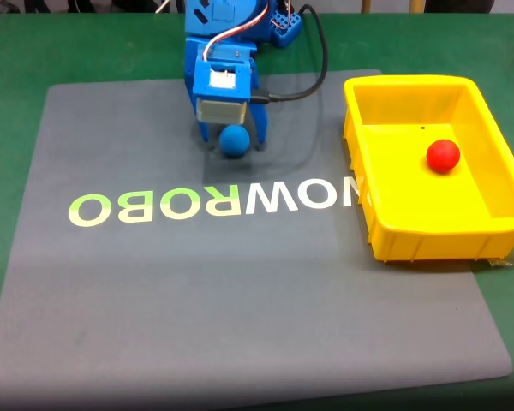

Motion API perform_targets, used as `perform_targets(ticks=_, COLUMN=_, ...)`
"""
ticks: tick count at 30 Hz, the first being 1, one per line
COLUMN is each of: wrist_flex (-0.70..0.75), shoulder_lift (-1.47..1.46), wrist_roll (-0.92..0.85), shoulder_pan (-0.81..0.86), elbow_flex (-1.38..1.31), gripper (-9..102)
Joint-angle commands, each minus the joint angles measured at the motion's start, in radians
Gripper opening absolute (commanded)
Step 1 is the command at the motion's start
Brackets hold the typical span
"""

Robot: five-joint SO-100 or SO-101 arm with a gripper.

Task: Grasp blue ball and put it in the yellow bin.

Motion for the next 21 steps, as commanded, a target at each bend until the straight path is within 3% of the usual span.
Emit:
perform_targets(ticks=1, wrist_flex=-0.025, shoulder_lift=-0.018, wrist_roll=0.015, shoulder_pan=-0.017, elbow_flex=-0.080, gripper=30)
perform_targets(ticks=9, wrist_flex=-0.046, shoulder_lift=-0.089, wrist_roll=0.009, shoulder_pan=-0.025, elbow_flex=-0.109, gripper=24)
perform_targets(ticks=18, wrist_flex=-0.052, shoulder_lift=-0.110, wrist_roll=0.025, shoulder_pan=-0.034, elbow_flex=-0.114, gripper=0)
perform_targets(ticks=21, wrist_flex=-0.044, shoulder_lift=-0.100, wrist_roll=0.032, shoulder_pan=-0.035, elbow_flex=-0.114, gripper=0)
